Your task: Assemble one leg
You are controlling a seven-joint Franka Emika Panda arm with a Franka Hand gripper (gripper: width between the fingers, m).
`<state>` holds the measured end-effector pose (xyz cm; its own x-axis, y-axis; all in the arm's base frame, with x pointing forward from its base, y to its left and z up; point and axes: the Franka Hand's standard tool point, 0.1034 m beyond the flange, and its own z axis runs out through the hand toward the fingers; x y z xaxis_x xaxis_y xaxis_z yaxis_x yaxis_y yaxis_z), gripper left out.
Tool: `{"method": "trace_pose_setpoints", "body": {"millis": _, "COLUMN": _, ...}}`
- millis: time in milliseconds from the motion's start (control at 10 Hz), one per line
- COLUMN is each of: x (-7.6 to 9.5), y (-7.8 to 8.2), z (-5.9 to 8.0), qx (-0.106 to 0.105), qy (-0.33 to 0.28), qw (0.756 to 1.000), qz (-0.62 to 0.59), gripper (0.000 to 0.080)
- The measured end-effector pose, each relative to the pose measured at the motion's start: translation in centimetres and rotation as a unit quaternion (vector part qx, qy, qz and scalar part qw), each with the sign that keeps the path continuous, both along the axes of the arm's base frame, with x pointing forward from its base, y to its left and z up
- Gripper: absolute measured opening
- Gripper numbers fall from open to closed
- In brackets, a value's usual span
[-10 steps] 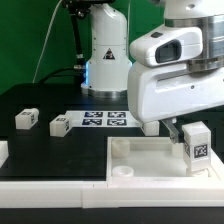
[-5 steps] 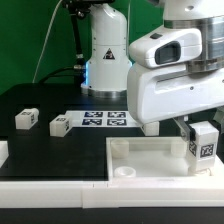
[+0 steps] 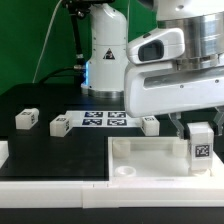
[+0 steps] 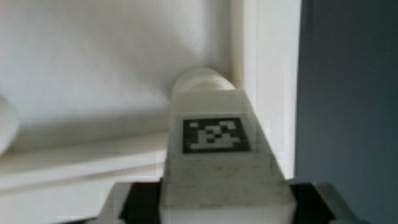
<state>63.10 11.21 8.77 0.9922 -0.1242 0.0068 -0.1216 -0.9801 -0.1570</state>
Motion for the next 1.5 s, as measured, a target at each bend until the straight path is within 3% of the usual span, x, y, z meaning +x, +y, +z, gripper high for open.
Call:
{"method": "trace_pose_setpoints", "body": {"millis": 200, "x": 0.17, "y": -0.28, "z": -0.05, "qx": 0.007, "qy": 0.011, "qw": 0.989, "qz": -0.147, "gripper": 0.0294}}
{"method": "trace_pose_setpoints", "body": {"millis": 400, "x": 0.17, "y": -0.54, "z": -0.14, "qx": 0.014, "qy": 0.032, "qw": 0.958, "qz": -0.285, "gripper": 0.0294}}
{"method": "trace_pose_setpoints", "body": {"millis": 800, "x": -0.02, "y": -0.39, "z": -0.13, "qx": 0.006, "qy": 0.070, "qw": 0.863, "qz": -0.501, "gripper": 0.0294}}
{"method": "trace_pose_setpoints", "body": {"millis": 1000, "x": -0.05, "y": -0.49, "z": -0.14, "qx": 0.010, "qy": 0.079, "qw": 0.845, "qz": -0.529, "gripper": 0.0294}}
{"method": "trace_pose_setpoints", "body": {"millis": 1100, "x": -0.16, "y": -0.30, "z": -0.15, "qx": 0.015, "qy": 0.091, "qw": 0.810, "qz": -0.579, "gripper": 0.0294}}
{"method": "trace_pose_setpoints", "body": {"millis": 1300, "x": -0.18, "y": -0.28, "z": -0.19, "qx": 0.014, "qy": 0.089, "qw": 0.821, "qz": -0.563, "gripper": 0.0294}}
{"method": "trace_pose_setpoints", "body": {"millis": 1400, "x": -0.13, "y": -0.36, "z": -0.15, "qx": 0.013, "qy": 0.082, "qw": 0.849, "qz": -0.522, "gripper": 0.0481}}
{"method": "trace_pose_setpoints", "body": {"millis": 1500, "x": -0.11, "y": -0.47, "z": -0.18, "qx": 0.012, "qy": 0.072, "qw": 0.886, "qz": -0.458, "gripper": 0.0592}}
